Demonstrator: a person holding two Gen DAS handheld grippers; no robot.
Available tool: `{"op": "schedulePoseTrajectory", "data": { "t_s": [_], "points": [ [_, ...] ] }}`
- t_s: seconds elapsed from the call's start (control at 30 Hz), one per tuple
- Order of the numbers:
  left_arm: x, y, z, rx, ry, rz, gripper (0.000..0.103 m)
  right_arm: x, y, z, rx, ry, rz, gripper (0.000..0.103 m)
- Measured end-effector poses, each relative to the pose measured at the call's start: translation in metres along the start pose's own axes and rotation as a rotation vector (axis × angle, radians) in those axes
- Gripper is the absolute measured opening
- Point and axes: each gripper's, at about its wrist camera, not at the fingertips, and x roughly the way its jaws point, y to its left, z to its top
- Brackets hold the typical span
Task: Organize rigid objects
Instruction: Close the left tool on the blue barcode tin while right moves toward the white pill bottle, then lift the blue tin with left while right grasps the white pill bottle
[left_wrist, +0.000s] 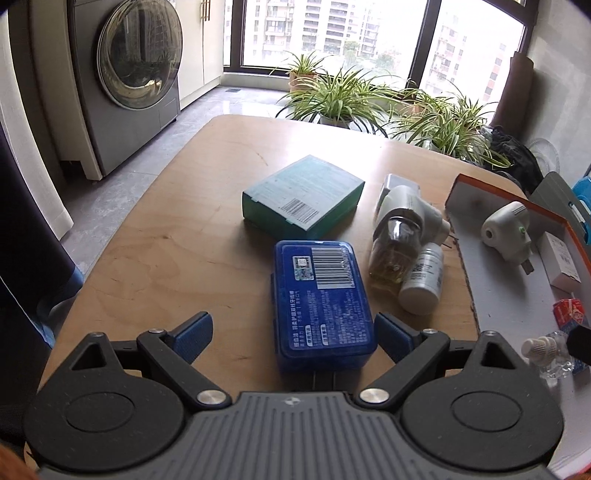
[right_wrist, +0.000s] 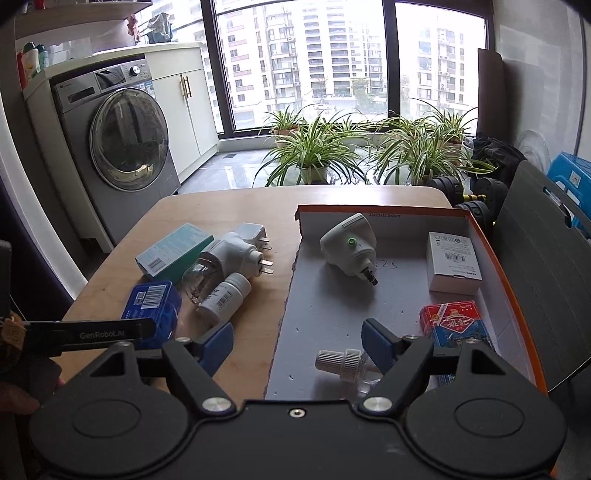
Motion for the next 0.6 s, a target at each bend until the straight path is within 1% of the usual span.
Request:
{"op": "schedulePoseTrajectory", "data": {
  "t_s": [0.17,0.23,0.3,0.37,0.43,0.6],
  "points": [
    [0.012,-0.003,0.006,0.000,-0.002,-0.009,0.096,0.009,0.000,0.000,0.000,0.013,0.004,0.090],
    [0.017,-0.002,0.007,0.003,0.005,-0.014,0.089,0.013,0.001,0.001,-0.002,0.018,0.008,0.090],
    [0.021,-0.001,0.006,0.008,0.018,-0.031,0.070,0.018,0.003,0.004,-0.005,0.025,0.014,0.090],
    [0.020,-0.003,0.004,0.042,0.001,-0.018,0.062,0.024,0.006,0.006,-0.002,0.032,0.031,0.090],
    [0.017,0.003,0.003,0.037,-0.002,-0.038,0.062,0.031,0.010,0.009,-0.002,0.039,0.052,0.090],
    [0.003,0.019,0.004,0.018,-0.018,-0.045,0.062,0.059,0.029,0.016,-0.053,0.076,0.126,0.090]
  ]
}}
